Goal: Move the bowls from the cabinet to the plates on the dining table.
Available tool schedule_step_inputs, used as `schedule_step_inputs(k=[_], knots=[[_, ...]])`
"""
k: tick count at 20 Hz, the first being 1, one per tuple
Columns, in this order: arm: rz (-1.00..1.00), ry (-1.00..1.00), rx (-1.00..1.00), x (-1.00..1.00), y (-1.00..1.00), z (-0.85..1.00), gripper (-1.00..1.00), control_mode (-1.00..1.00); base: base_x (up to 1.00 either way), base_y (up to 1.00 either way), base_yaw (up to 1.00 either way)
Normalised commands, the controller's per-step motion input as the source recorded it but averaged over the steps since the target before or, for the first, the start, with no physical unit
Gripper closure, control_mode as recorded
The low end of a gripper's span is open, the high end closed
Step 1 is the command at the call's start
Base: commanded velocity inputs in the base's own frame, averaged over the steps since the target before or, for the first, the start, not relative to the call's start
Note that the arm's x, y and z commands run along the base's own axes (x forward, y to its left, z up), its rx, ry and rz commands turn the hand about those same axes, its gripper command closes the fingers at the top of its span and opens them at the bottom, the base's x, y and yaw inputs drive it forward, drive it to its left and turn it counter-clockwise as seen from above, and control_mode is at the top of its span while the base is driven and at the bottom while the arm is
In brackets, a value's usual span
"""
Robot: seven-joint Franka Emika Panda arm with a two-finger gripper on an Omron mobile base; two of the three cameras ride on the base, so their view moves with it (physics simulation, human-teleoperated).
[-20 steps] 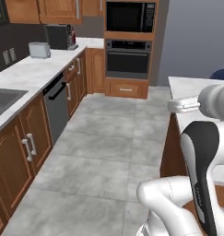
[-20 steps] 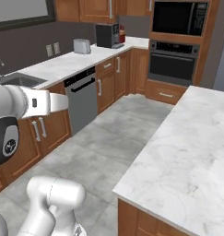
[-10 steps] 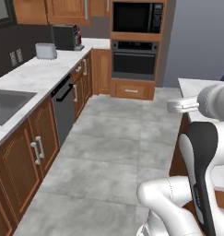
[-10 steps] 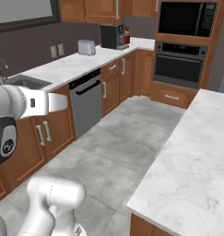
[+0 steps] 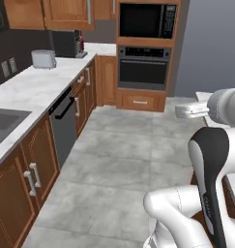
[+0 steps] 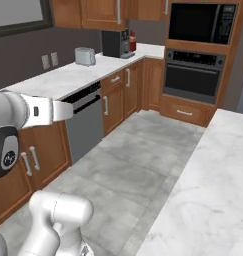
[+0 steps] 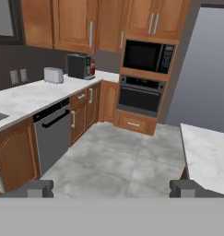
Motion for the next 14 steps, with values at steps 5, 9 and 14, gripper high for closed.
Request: schedule_step_inputs(k=[5, 9, 14], knots=[[0.00, 0.00, 0.00, 0.00, 0.00, 0.00, -1.00, 1.00, 0.86, 0.10, -0.02], [0.00, 0.00, 0.00, 0.00, 0.00, 0.00, -1.00, 1.00, 0.86, 0.03, -0.02], [0.00, 0.00, 0.00, 0.00, 0.00, 0.00, -1.00, 1.00, 0.85, 0.00, -0.02]])
